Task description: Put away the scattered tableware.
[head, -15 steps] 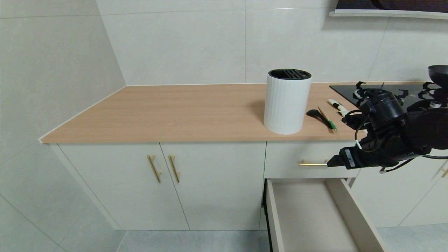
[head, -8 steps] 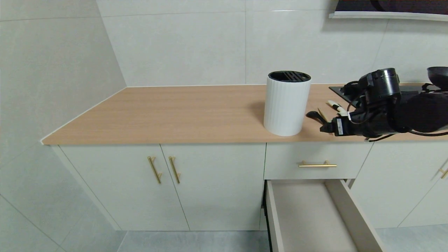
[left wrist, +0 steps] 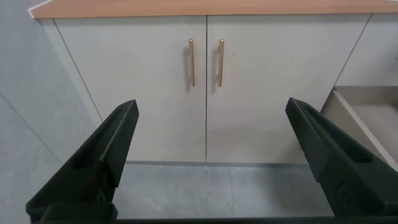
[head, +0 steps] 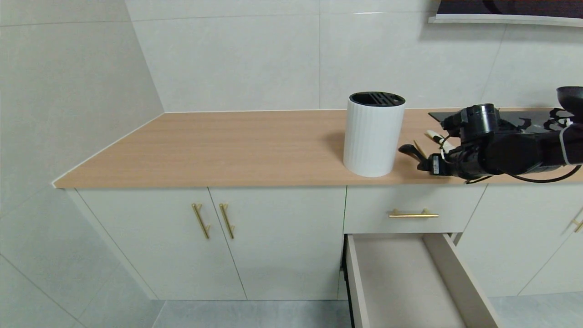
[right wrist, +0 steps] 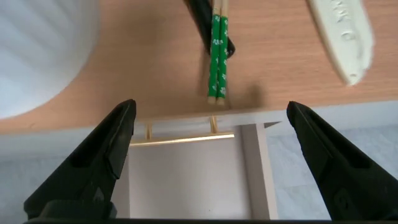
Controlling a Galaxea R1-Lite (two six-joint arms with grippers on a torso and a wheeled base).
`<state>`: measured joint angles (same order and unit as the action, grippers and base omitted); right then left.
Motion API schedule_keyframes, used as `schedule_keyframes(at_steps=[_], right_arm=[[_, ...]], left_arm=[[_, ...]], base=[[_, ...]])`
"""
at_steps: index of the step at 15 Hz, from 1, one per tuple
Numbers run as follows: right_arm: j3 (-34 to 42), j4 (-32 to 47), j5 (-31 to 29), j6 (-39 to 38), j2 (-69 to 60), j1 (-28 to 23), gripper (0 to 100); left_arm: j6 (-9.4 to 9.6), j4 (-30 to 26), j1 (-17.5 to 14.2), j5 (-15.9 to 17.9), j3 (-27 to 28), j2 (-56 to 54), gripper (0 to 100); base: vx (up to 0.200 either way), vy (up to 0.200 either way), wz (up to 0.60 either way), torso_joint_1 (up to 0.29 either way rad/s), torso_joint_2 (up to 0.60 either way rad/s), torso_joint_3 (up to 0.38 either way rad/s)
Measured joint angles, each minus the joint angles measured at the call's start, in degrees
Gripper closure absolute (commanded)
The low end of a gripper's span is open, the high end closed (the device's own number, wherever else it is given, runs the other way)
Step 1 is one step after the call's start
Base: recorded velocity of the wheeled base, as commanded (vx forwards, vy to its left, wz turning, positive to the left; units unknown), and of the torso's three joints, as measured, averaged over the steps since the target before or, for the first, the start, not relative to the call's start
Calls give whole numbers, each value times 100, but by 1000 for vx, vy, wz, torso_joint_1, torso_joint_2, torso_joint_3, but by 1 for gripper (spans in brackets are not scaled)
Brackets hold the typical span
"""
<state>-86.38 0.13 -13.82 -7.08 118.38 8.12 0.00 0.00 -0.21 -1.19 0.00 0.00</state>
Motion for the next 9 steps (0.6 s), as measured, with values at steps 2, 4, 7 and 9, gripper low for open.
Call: schedule_keyframes(at_steps=[2,4,7,9], right_arm=[[-149,-13,-16,-139,160,-62,0],[-239,-32,-32,-161,282,-79,0],[-311,-133,-32,-194,400,-118,0],[-328,-135,-34,-195,452,-132,100]], left_arm=[[0,0,-4,-2,0,0,0],[0,0,-4,0,0,0,0],[0,0,-4,-2,0,-2,0],[0,0,-4,-2,0,-2,0]], base=[[0,0,0,0,0,0],[0,0,0,0,0,0],[0,0,0,0,0,0],[0,0,0,0,0,0]])
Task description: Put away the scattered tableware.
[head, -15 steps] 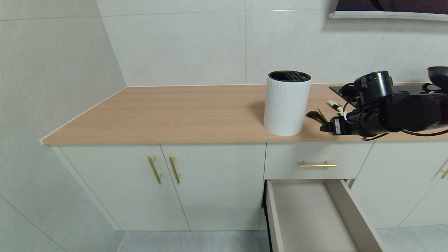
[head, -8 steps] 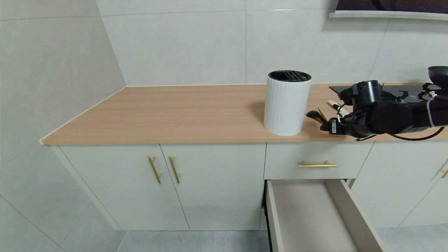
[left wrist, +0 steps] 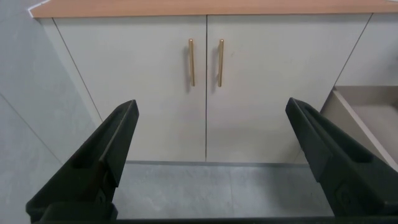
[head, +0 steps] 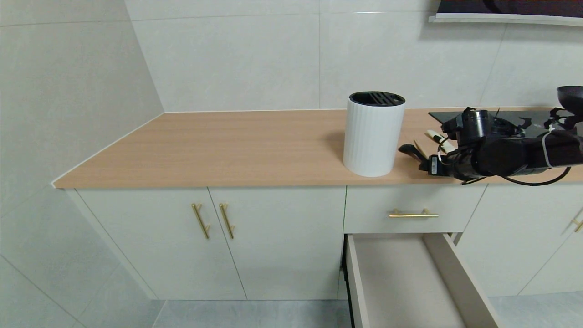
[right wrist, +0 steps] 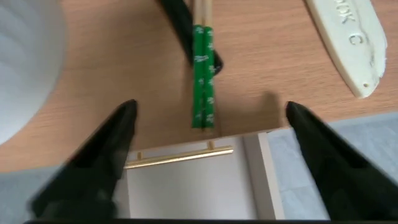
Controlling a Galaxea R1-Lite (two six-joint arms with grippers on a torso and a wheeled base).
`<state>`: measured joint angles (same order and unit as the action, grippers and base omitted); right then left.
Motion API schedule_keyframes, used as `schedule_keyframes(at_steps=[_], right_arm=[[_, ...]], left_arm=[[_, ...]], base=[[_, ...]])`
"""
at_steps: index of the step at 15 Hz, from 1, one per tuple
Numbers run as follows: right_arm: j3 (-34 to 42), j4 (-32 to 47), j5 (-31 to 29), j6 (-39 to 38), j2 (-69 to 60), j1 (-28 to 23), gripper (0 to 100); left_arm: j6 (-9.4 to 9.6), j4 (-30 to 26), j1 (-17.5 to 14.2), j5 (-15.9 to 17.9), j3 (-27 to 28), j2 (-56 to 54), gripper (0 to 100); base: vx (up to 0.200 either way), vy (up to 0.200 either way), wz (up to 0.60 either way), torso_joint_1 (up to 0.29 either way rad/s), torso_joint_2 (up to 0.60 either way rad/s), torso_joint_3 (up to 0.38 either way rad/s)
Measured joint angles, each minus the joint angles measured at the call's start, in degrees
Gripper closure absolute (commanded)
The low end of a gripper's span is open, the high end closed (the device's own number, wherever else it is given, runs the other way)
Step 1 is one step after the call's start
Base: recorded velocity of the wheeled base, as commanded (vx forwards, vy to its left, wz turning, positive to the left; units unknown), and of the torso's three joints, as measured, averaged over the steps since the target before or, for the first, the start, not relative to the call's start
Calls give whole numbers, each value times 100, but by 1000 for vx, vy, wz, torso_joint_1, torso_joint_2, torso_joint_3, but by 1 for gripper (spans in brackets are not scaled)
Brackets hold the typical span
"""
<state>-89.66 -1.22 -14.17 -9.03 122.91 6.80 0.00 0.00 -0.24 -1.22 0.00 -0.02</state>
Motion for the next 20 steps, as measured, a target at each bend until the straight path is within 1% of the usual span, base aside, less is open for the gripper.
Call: schedule_keyframes(at_steps=[8,12,14,18,19,20], right_arm=[[-9,0,0,-33,33,5,100],[144,57,5,-139,-315,5,100],[490,79,29,-169,-783,28,100],[1747,154,158,-177,-2170,143,100],[1993,305,290,-174,-2500,160,100],[2166,650,451,-177,-2822,173,100]], left_arm=[[0,0,0,2,0,0,0],[-2,0,2,2,0,0,0],[0,0,0,2,0,2,0],[-2,0,0,0,0,0,0],[-5,0,2,2,0,0,0],[-5,0,0,2,0,0,0]], base=[[0,0,0,0,0,0],[0,0,0,0,0,0],[0,0,0,0,0,0],[0,0,0,0,0,0],[0,0,0,0,0,0],[0,0,0,0,0,0]])
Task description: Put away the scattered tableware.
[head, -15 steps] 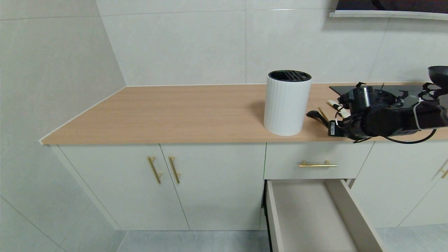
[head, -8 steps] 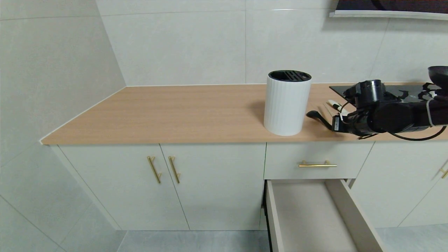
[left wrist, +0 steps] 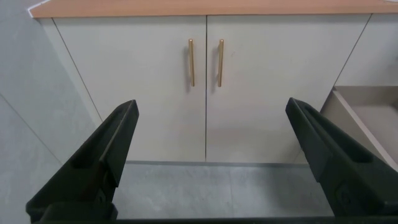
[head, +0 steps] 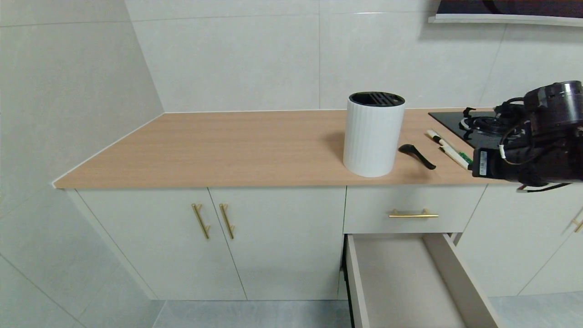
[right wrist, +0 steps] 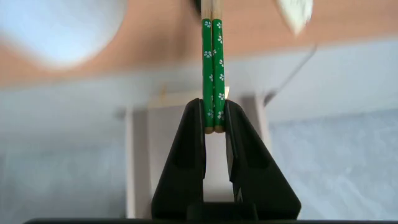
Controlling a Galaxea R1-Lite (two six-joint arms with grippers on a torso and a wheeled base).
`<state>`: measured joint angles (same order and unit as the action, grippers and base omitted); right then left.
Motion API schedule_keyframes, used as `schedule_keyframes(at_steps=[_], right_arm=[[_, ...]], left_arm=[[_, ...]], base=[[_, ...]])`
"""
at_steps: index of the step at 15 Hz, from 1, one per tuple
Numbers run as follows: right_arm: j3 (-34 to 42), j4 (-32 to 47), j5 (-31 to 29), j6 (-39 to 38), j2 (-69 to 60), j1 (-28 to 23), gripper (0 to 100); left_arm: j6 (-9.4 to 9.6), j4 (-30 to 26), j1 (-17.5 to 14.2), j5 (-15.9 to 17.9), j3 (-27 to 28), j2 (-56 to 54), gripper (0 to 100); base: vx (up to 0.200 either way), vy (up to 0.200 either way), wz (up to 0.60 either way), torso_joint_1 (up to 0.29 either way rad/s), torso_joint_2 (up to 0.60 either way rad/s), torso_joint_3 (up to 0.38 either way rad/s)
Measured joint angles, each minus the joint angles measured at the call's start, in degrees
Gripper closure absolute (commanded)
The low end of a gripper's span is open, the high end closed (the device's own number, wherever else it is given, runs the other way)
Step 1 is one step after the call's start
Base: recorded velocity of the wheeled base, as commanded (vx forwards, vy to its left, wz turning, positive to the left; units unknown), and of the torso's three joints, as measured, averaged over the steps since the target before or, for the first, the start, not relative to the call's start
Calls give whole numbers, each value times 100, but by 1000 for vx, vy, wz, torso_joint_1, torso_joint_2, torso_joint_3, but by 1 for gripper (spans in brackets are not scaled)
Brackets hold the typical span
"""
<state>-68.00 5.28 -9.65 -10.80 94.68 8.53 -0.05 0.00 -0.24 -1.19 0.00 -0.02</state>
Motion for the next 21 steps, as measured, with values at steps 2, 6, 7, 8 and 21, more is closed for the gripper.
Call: schedule_keyframes(at_steps=[2,6,7,8,21], right_arm=[[155,591,222,-11,-485,15,100],[267,1932,1669,158,-1108,26,100],[265,2099,1777,328,-1182,22,100],[290,2126,1896,522,-1214,22,100],[714,2105,1852,824,-408,552,100]], left_arm=[[-2,0,0,-2,0,0,0],[-2,0,2,-2,0,0,0],[-2,0,2,-2,0,0,0],[-2,0,0,0,0,0,0],[-2,0,0,-2,0,0,0]], base=[[0,0,0,0,0,0],[0,0,0,0,0,0],[0,0,0,0,0,0],[0,0,0,0,0,0],[0,0,0,0,0,0]])
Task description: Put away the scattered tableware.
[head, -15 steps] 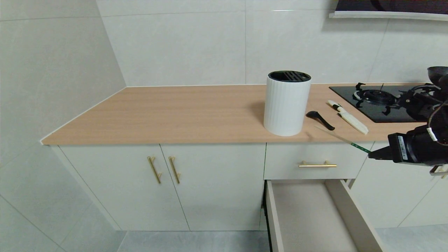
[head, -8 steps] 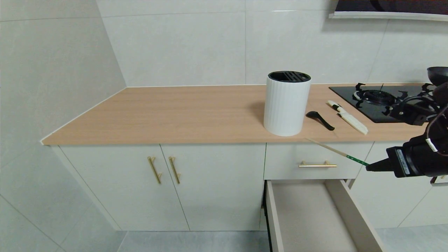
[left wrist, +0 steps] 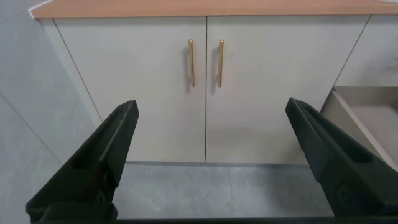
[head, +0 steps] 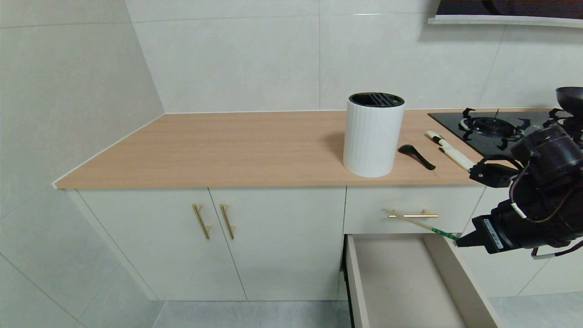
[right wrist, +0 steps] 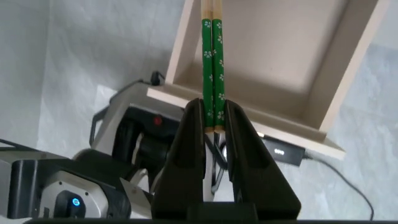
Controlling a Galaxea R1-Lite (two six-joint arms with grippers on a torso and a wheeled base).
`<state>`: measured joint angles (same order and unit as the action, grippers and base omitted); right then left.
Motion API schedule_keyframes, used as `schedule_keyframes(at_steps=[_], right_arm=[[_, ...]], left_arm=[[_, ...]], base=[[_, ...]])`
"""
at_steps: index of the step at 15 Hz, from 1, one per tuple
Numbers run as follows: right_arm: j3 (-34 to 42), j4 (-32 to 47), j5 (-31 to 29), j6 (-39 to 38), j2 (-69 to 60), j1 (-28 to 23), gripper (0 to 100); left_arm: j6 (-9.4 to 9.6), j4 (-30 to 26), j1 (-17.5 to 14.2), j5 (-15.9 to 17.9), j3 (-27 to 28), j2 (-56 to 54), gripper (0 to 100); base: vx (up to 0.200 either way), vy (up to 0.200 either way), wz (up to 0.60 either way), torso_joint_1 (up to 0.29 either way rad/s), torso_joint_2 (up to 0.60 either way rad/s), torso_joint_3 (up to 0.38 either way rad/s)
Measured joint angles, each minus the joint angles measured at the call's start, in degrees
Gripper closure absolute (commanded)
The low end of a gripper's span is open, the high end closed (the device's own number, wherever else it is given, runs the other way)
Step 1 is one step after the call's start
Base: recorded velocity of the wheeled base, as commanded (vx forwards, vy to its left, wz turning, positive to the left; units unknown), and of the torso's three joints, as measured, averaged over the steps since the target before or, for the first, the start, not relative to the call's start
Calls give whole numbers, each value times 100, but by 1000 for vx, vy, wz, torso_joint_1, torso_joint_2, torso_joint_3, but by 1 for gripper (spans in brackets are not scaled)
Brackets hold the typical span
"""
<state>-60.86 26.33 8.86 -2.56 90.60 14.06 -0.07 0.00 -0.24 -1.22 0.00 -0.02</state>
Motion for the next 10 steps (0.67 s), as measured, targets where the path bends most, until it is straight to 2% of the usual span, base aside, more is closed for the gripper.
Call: schedule_keyframes(at_steps=[3,10], right_arm=[[-6,-1,-90,-6,250,7,100],[2,-149,-167,-15,629,7,100]], left_arm=[[0,-2,0,2,0,0,0],[0,0,0,2,0,0,0]], base=[[0,0,0,-118,284,163],[0,0,0,-185,474,281]])
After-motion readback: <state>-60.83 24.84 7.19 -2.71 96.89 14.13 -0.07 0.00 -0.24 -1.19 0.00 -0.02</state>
